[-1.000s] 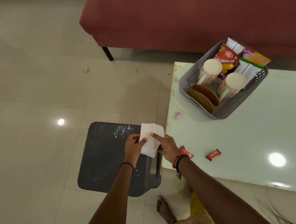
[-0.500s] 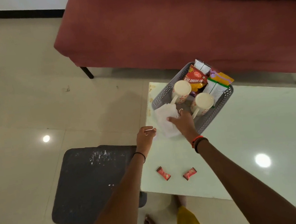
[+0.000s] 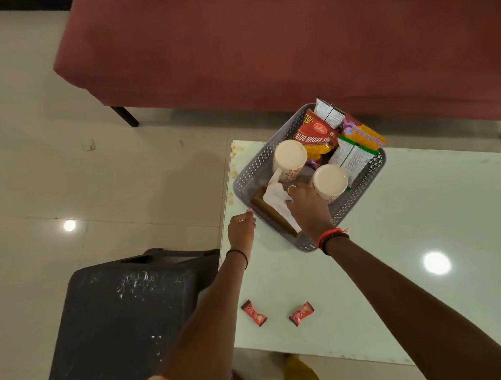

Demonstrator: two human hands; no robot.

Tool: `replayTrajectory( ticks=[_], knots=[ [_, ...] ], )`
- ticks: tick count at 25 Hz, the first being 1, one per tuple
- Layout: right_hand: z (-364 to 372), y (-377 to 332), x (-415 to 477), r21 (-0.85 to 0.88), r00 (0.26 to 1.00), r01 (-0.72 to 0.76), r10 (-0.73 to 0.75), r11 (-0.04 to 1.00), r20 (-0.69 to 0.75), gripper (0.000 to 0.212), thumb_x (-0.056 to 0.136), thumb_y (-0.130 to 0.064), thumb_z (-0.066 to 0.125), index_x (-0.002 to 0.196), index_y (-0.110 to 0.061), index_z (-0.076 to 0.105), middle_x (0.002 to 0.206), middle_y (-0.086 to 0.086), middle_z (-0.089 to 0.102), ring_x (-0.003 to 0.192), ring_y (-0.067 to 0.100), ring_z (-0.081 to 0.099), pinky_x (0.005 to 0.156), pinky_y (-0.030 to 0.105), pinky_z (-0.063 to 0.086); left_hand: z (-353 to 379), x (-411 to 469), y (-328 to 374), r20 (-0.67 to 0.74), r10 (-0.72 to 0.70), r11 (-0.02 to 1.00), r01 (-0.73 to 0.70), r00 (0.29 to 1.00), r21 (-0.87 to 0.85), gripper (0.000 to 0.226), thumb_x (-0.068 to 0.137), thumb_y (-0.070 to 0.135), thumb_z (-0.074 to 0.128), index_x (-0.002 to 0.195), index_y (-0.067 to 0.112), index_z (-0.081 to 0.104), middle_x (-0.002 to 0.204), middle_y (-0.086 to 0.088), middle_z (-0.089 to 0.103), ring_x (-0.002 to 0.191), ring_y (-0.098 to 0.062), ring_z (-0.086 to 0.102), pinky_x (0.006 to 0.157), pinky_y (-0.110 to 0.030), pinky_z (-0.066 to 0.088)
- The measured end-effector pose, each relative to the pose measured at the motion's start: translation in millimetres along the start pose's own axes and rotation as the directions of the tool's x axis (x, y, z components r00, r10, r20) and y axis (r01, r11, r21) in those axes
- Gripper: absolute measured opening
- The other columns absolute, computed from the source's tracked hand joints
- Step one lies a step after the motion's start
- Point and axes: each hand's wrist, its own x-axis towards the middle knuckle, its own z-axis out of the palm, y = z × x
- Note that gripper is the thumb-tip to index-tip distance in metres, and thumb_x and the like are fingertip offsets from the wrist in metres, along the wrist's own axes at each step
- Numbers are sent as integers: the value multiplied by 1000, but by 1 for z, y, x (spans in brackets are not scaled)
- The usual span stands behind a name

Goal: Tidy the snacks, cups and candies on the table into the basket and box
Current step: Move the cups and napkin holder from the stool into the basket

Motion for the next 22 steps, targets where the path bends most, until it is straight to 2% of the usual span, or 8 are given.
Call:
replayTrajectory(
  ticks=[3,7,10,13,15,19,22],
  knots=[
    [2,3,4,-42,998,40,-42,998,-47,20,89,-7,59,107,-7,67,106,11,67,96,27,65,72,34,54,8,5,1,-7,13,1000,-13,1000,24,28,92,33,55,68,17,55,90,-9,63,91,-25,59,92,-41,49],
    [3,6,5,-110,987,110,-122,988,-102,10,82,-3,65,91,-7,71,93,11,69,85,28,67,67,37,55,12,9,0,-34,-20,1000,19,999,-13,31,89,15,55,59,21,51,70,-3,56,82,-23,51,78,-35,43],
    [11,3,5,-105,992,124,-122,987,24,16,90,-9,57,102,-10,67,104,8,66,94,25,66,69,34,56,12,10,0,-40,-27,1000,27,999,-17,29,88,7,53,61,20,55,73,-5,58,83,-24,53,78,-35,44],
    [21,3,9,-135,989,128,-116,983,91,20,97,-14,46,113,-13,58,111,6,63,99,23,65,72,32,56,12,10,0,-41,-29,999,27,999,-41,20,89,8,53,72,16,60,86,-10,62,85,-23,57,82,-35,47],
    [24,3,14,-153,984,144,-126,978,127,22,98,-14,44,117,-12,55,112,7,63,99,24,65,73,33,55,12,12,-1,-40,-35,998,33,999,-54,13,89,10,55,78,14,60,88,-10,62,85,-22,57,80,-34,48],
    [16,-2,19,-109,983,141,-126,984,132,22,99,-24,43,109,-11,58,103,9,67,95,26,66,71,35,55,12,14,-3,-38,-56,995,52,998,-80,7,90,13,55,88,10,61,83,-7,61,77,-17,56,68,-23,48],
    [-7,8,20,-17,975,146,-141,989,169,26,94,-31,51,107,-10,60,104,10,67,97,27,65,76,38,55,14,16,-1,-12,-78,994,76,997,-83,17,92,17,54,79,9,59,73,-5,56,67,-13,51,66,-22,46]
  ],
)
